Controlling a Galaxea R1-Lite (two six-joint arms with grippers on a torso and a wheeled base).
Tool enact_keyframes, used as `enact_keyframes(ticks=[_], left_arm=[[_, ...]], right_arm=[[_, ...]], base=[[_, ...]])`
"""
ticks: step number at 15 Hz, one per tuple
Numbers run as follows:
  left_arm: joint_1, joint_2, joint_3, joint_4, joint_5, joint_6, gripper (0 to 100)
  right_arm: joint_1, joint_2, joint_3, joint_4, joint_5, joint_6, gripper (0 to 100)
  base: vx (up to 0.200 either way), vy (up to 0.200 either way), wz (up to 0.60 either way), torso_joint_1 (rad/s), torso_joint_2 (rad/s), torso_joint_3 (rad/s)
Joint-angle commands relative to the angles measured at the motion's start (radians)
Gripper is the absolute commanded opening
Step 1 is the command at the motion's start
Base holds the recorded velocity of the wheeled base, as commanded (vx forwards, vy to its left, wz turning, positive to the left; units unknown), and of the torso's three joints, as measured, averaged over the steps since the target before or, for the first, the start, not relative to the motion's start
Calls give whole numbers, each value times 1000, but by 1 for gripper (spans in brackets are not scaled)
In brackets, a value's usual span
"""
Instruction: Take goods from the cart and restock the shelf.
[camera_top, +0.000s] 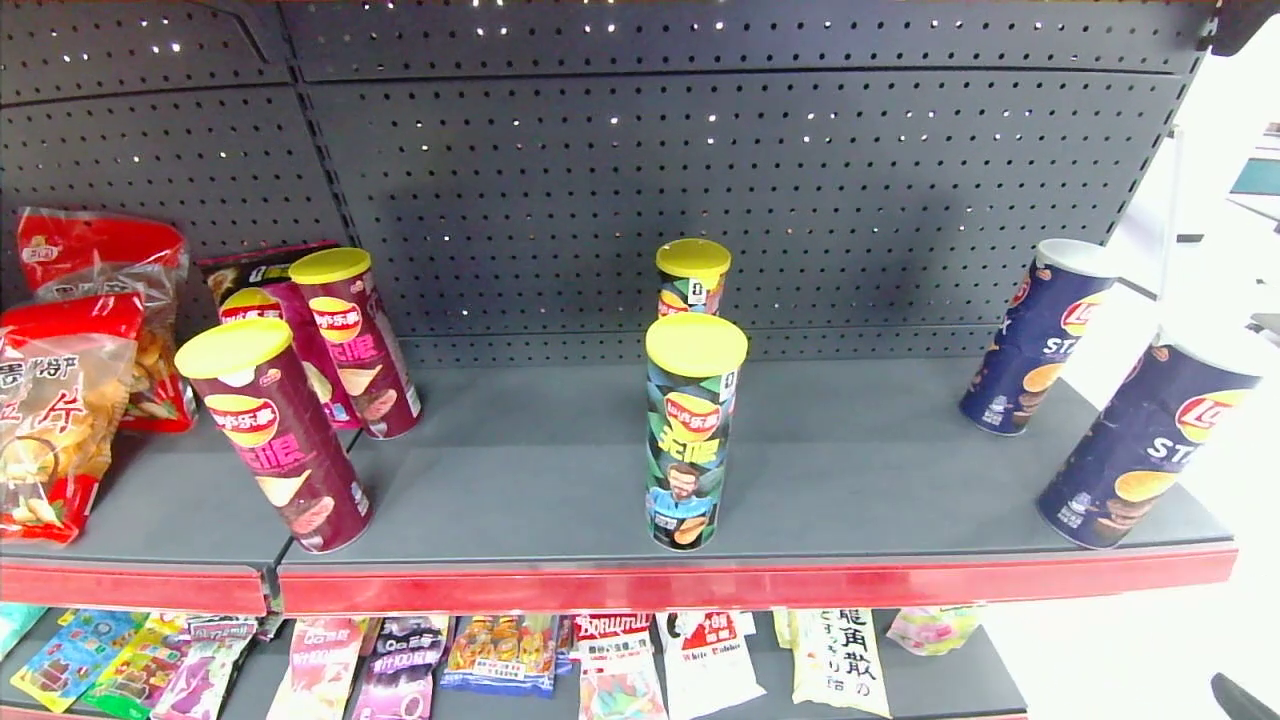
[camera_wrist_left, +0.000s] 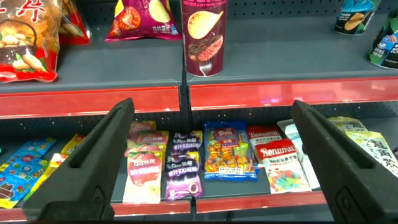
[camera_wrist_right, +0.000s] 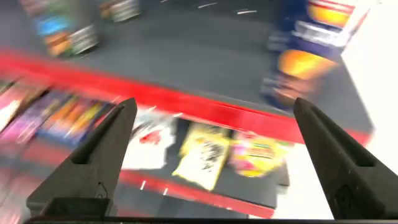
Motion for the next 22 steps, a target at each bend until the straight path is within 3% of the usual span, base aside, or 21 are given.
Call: enact_keyframes(ticks=[1,4,7,9,11,12,13,22], left_arm=[[1,0,0,0,0,0,100],[1,0,0,0,0,0,100],[1,0,0,0,0,0,100],[1,0,0,0,0,0,100],[-1,0,0,0,0,0,100],[1,0,0,0,0,0,100],[1,0,0,0,0,0,100],[-1,0,0,0,0,0,100]], right_arm=[[-24,-283,104,60,-17,18,100],[-24,-282,104,136,-71,84,100],[-23,-282,104,201,52,69,100],[6,-274,102,208,52,79,100],[-81,-274,102,205,10,89,100],[-170,-289,102,203,15,93,100],[-184,-321,102,203,16,98,100],[-168,-381,104,205,3,96,100]], base=[[0,0,0,0,0,0],[0,0,0,0,0,0],[0,0,0,0,0,0],[0,0,0,0,0,0],[0,0,0,0,0,0],[0,0,0,0,0,0],[0,0,0,0,0,0],[0,0,0,0,0,0]])
